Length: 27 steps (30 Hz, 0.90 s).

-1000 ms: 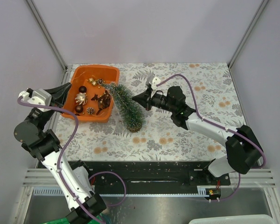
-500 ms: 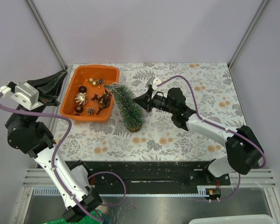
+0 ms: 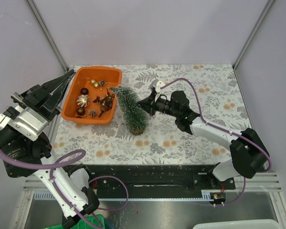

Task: Decorate the small christmas tree

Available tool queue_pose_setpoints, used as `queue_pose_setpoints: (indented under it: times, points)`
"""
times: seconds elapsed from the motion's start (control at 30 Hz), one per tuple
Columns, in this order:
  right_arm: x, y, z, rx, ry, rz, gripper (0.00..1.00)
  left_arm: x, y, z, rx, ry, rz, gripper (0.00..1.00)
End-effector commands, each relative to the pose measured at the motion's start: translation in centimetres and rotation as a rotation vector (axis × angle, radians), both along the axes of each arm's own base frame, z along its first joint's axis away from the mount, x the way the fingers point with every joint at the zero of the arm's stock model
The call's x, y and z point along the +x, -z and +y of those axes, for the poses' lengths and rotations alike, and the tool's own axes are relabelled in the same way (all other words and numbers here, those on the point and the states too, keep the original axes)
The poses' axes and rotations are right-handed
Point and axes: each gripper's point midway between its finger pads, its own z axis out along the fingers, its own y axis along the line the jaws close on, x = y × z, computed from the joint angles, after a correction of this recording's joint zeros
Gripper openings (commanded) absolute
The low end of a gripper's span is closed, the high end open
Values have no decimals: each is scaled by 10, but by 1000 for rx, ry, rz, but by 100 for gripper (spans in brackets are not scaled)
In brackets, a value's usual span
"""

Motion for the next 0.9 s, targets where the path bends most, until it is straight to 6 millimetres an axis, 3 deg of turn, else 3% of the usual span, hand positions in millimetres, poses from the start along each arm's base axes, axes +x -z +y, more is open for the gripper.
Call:
queue_pose_setpoints:
  times: [0.0,0.23,0.33,0.47,0.57,0.8,0.87]
  points:
    - [3,10,1,-8,23,16,0,0,-24,1,2,7,-36,0]
    - [1,17,-2,-19,35,25,0,-10,-51,-4,-28,26,-68,0]
    - [3,19,-3,-20,41,34,0,-18,-72,-4,-88,20,-113,0]
    - [3,19,-2,-15,41,39,0,-10,-88,17,-164,-111,-176,0]
    - [2,19,-4,-14,48,40,0,8,-79,49,-234,-278,-176,3]
    - [-3,14,-15,-9,80,26,0,57,4,104,-318,-483,0,4]
    - [-4,14,-19,-12,92,30,0,66,12,126,-400,-554,12,1]
